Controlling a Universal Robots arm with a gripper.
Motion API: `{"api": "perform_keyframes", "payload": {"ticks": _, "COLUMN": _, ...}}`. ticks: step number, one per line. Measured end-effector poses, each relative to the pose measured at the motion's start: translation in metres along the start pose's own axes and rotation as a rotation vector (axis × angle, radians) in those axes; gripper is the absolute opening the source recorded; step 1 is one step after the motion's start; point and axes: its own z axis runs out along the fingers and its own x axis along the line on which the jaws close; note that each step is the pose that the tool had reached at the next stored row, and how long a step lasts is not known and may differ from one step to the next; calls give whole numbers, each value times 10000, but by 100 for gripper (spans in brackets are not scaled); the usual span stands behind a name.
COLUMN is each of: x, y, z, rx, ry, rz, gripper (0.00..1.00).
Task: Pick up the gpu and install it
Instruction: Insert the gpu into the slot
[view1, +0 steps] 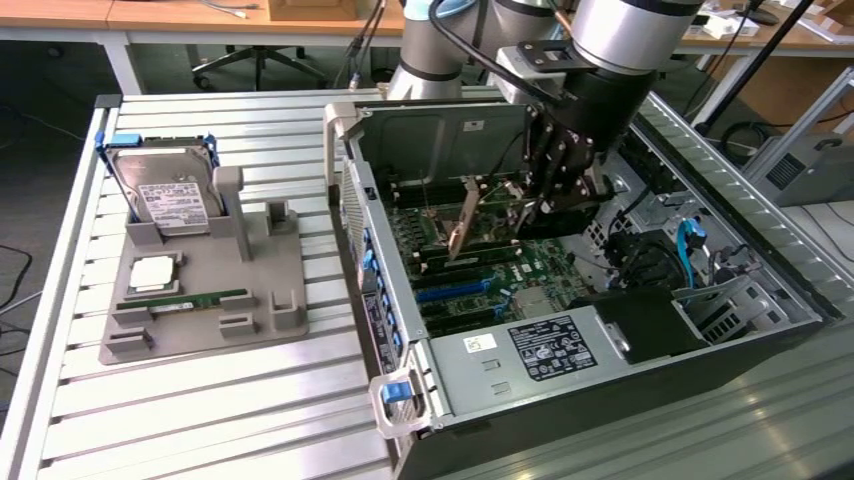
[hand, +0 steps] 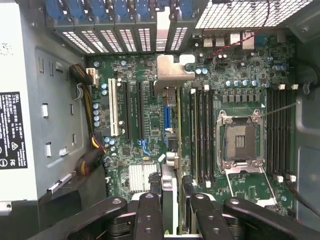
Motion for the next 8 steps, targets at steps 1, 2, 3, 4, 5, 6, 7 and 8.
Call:
{"api": "perform_keyframes", "payload": {"ticks": 1, "x": 2, "y": 4, "z": 3, "rx": 0, "ry": 0, "rz": 1, "gripper": 27}}
{"api": "perform_keyframes", "payload": {"ticks": 2, "x": 5, "y": 10, "z": 7, "rx": 0, "ry": 1, "rz": 0, "gripper": 27}}
{"api": "perform_keyframes", "payload": {"ticks": 3, "x": 10, "y": 19, "z": 11, "rx": 1, "ry": -1, "rz": 0, "gripper": 27}}
{"api": "perform_keyframes", "payload": {"ticks": 4, "x": 14, "y": 28, "z": 16, "rx": 0, "ry": 0, "rz": 1, "gripper": 27}}
{"api": "perform_keyframes", "payload": {"ticks": 5, "x": 16, "y": 35, "z": 20, "rx": 1, "ry": -1, "rz": 0, "gripper": 27}}
{"api": "perform_keyframes", "payload": {"ticks": 6, "x": 20, "y": 46, "z": 23, "rx": 0, "ry": 0, "rz": 0, "gripper": 27}}
{"api": "perform_keyframes", "payload": {"ticks": 7, "x": 26, "y": 58, "z": 26, "rx": 0, "ry": 2, "rz": 1, "gripper": 27}}
{"api": "perform_keyframes", "payload": {"ticks": 8, "x": 32, "y": 75, "z": 30, "rx": 2, "ry": 2, "rz": 0, "gripper": 27}}
